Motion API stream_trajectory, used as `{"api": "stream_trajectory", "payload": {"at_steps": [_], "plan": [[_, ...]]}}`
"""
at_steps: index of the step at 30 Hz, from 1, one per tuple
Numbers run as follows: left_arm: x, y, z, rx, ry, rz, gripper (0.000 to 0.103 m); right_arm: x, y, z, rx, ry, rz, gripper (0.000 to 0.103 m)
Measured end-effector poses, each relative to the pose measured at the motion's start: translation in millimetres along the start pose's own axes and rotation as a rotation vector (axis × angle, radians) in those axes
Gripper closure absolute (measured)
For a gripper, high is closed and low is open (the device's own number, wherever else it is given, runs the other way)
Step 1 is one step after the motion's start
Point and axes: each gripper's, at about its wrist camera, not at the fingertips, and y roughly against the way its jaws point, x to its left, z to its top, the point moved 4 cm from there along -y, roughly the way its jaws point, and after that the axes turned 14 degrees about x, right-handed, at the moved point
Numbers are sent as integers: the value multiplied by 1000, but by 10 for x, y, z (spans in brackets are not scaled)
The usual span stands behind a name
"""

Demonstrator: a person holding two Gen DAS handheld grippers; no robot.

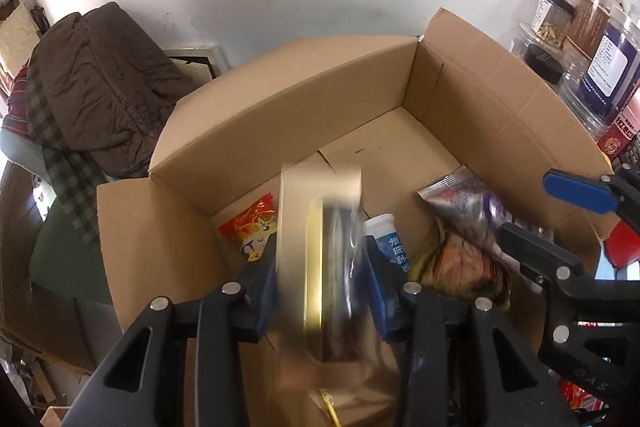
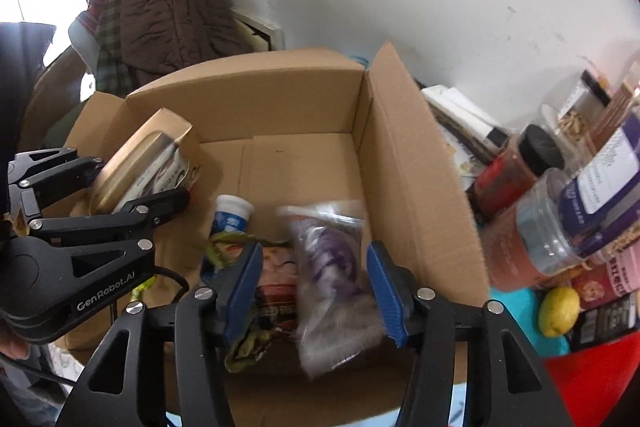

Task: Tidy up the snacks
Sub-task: 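Open both tools to drop the gold box and silver-purple bag into the box, then withdraw both tools from the box back toward the table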

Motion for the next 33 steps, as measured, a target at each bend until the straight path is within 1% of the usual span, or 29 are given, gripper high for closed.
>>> {"api": "stream_trajectory", "payload": {"at_steps": [2, 4, 5, 6, 7, 16, 22, 29, 31, 33], "plan": [[7, 45, -6, -16, 6, 13, 64, 6, 22, -18, 4, 6, -21, 47], [2, 101, -13, -27, 2, 26, 56, 20, 45, -32, 2, 9, -27, 47], [-4, 132, -14, -32, -1, 28, 43, 21, 68, -37, -1, 8, -27, 47], [-10, 177, -19, -45, -2, 23, 34, 21, 99, -43, -6, 8, -27, 47], [-11, 218, -23, -57, -2, 19, 32, 31, 119, -42, -11, 7, -28, 47], [26, 746, -102, -151, 38, 14, 31, 12, 563, -77, -92, -7, -38, 47], [21, 1109, -195, -213, 38, 5, 31, 81, 970, -141, -162, -8, -49, 47], [7, 1592, -390, -296, 41, -12, 31, 193, 1435, -273, -250, -6, -63, 45], [7, 1743, -471, -325, 44, -17, 31, 215, 1581, -331, -280, -10, -64, 42], [10, 1853, -538, -347, 46, -21, 31, 225, 1696, -394, -305, -11, -63, 41]]}}
